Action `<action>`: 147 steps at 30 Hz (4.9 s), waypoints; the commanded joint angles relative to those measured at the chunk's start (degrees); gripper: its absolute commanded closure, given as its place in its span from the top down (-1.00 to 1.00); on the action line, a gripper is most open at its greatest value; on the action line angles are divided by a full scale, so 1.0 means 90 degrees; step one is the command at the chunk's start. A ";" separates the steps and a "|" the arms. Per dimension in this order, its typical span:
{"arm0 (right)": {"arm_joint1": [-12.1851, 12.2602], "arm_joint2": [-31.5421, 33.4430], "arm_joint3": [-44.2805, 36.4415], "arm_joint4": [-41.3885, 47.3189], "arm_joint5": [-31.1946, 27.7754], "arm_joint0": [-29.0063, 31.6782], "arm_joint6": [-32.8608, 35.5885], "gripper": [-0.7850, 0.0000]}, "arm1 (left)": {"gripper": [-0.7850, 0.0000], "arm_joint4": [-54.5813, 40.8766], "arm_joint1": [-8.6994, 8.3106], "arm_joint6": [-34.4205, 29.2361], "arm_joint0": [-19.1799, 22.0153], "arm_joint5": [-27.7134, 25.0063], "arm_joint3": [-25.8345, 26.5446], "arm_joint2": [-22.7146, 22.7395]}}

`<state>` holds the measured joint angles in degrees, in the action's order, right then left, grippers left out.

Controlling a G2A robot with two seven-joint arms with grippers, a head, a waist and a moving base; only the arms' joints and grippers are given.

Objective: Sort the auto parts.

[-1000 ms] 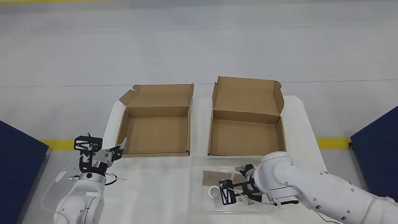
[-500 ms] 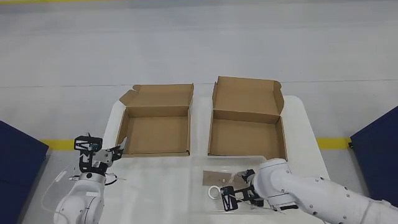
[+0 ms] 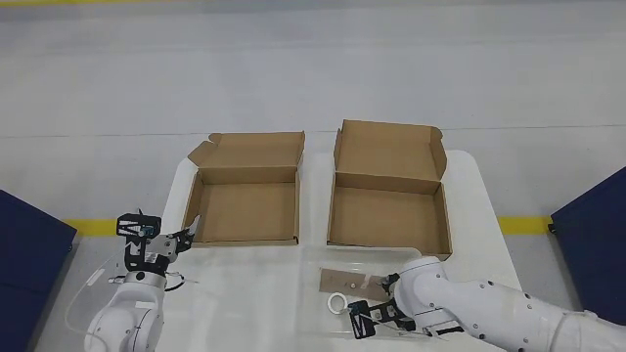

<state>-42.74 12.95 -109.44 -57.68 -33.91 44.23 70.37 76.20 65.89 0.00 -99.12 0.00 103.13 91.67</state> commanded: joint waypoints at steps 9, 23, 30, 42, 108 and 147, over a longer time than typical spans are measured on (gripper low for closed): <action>-0.0024 0.0133 0.0292 -0.0105 0.0439 0.0216 -0.0239 1.00 | 1.00 0.0000 0.0000 0.0000 0.0000 0.0000 0.0000 0.0000; -0.0035 0.0266 0.0366 -0.0289 0.0557 0.0397 -0.0489 1.00 | 1.00 0.0000 0.0000 0.0000 0.0000 0.0000 0.0000 0.0000; -0.0029 0.0393 0.0351 -0.0357 0.0506 0.0518 -0.0500 -0.01 | 1.00 0.0000 0.0000 0.0000 0.0000 0.0000 0.0000 0.0000; -0.0030 0.0583 0.0339 -0.0354 0.0331 0.0685 -0.0408 -0.15 | 1.00 0.0000 0.0000 0.0000 0.0000 0.0000 0.0000 0.0000; 0.0024 0.1839 0.0012 -0.0310 0.0404 0.1324 -0.0300 -1.00 | 1.00 0.0000 0.0000 0.0000 0.0000 0.0000 0.0000 0.0000; 0.0557 0.3815 0.1025 0.3348 -0.0684 0.2243 -0.2402 -1.00 | 1.00 0.0000 0.0000 0.0000 0.0000 0.0000 0.0000 0.0000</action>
<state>-37.73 47.28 -100.22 -27.54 -40.07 64.42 48.76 76.20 65.89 0.00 -99.12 0.00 103.13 91.67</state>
